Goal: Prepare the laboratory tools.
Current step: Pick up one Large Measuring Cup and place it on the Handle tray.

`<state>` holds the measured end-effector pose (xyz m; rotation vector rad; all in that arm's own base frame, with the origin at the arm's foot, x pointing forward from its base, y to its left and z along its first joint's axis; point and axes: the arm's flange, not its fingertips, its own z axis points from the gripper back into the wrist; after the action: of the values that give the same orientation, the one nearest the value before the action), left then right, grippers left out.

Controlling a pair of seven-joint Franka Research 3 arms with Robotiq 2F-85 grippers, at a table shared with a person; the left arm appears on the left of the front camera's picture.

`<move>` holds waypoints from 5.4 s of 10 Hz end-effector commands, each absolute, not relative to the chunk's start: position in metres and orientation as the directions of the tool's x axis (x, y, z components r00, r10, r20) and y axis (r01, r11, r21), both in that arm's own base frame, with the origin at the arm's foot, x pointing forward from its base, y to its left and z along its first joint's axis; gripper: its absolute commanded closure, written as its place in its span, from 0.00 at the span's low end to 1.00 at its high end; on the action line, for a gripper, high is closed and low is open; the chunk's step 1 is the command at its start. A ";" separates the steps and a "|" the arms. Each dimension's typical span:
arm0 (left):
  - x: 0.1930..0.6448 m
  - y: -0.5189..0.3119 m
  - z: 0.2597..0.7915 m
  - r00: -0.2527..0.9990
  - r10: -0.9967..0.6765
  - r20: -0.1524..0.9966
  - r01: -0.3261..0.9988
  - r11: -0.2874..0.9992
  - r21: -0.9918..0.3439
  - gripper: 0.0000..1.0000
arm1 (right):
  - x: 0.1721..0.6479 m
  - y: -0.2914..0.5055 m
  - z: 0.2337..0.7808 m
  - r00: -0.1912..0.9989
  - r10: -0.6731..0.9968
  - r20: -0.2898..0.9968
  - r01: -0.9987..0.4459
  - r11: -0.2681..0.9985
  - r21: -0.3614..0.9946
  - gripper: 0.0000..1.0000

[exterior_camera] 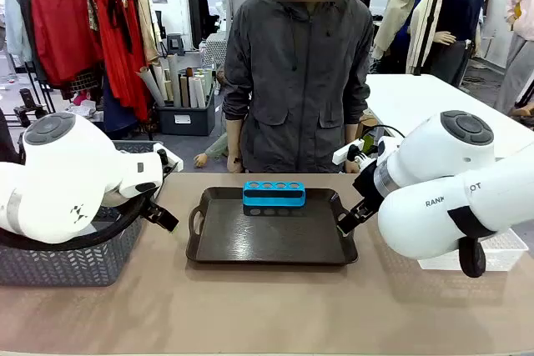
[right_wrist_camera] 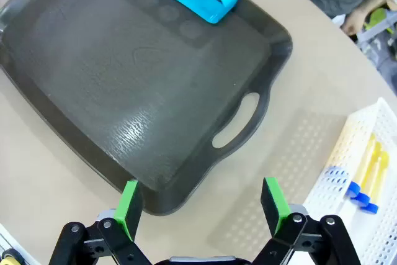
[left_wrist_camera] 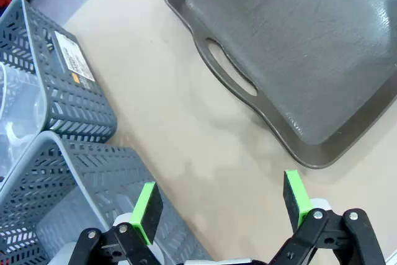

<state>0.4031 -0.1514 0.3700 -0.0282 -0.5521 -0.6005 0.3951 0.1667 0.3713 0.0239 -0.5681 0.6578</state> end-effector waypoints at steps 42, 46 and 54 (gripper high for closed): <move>0.431 -0.180 0.534 0.505 -0.614 0.607 0.808 0.583 -0.083 0.00 | 0.384 0.077 0.524 0.467 0.607 0.643 -0.770 0.636 -0.041 0.00; 0.437 -0.178 0.546 0.394 -0.680 0.618 0.878 0.478 -0.035 0.00 | 0.401 0.089 0.535 0.419 0.609 0.673 -0.813 0.582 -0.021 0.00; 0.451 -0.131 0.598 0.230 -0.648 0.725 0.920 0.388 0.054 0.00 | 0.449 0.081 0.607 0.334 0.578 0.744 -0.850 0.526 -0.027 0.00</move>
<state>0.4451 -0.1380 0.5946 -0.3947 -0.7396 -1.1003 0.4355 0.0878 0.6058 0.3773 -0.7603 0.9528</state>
